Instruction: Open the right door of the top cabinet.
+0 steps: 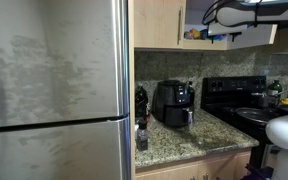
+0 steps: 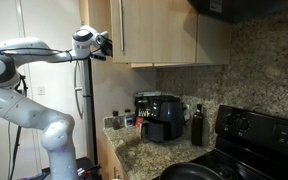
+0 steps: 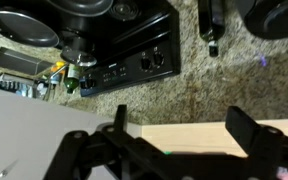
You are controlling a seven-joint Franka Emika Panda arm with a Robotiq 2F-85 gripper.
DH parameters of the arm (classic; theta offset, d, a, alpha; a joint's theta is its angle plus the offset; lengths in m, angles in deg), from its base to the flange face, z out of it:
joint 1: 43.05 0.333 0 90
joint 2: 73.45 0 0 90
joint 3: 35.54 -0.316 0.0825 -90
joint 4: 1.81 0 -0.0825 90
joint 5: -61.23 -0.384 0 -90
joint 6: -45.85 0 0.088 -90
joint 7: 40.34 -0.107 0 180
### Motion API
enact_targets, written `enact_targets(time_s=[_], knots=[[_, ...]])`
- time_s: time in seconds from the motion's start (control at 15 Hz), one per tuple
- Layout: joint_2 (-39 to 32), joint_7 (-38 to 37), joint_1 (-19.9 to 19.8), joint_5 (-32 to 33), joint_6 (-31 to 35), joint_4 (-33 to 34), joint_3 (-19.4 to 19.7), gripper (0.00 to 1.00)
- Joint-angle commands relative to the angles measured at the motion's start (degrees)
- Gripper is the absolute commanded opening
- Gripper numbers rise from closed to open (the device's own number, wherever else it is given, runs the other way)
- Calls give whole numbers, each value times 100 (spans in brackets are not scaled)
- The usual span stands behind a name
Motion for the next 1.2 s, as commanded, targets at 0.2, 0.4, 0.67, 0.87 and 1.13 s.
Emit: enact_targets(time_s=[0.2, 0.4, 0.67, 0.87, 1.13], knots=[[-437, -1014, -724, 1751, 959, 436, 876, 100], [-497, -1847, -825, 2607, 980, 477, 1134, 100], [-399, -2909, -714, 3649, 756, 286, 1613, 100], [-431, -3483, -669, 4386, 692, 133, 2281, 100], [-730, -4151, -624, 5154, 476, 44, 3139, 100]])
